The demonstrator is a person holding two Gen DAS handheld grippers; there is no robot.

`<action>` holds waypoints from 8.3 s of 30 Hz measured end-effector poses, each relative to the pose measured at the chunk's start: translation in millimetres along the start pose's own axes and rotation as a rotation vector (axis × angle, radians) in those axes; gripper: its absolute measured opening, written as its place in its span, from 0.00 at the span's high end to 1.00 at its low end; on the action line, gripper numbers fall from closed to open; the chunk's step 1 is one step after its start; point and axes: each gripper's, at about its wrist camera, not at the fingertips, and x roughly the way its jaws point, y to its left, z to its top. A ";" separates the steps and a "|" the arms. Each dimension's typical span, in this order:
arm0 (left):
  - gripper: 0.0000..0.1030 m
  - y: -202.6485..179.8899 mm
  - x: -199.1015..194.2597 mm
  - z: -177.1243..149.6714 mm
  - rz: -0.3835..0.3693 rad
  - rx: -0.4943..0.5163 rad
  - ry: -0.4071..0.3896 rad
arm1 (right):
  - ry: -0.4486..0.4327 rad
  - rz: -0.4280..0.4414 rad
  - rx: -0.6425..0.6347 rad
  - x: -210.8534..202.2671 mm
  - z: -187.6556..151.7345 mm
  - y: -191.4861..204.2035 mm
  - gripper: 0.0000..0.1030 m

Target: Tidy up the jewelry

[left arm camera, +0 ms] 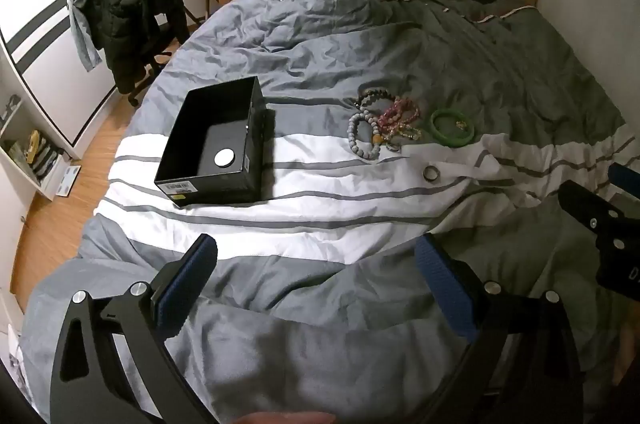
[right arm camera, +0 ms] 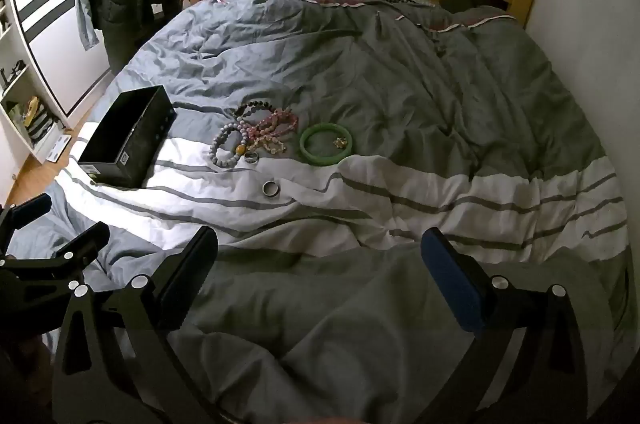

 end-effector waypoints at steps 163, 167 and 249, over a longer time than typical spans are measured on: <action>0.92 -18.5 209.0 95.1 -0.182 -0.018 0.174 | 0.058 0.071 0.170 239.9 65.4 -72.3 0.75; 0.92 -20.7 201.0 94.1 -0.186 -0.023 0.154 | 0.011 0.071 0.185 227.4 67.1 -75.6 0.87; 0.92 102.9 75.3 91.2 -0.160 -0.194 -0.081 | -0.320 0.328 0.081 56.6 77.8 -6.4 0.87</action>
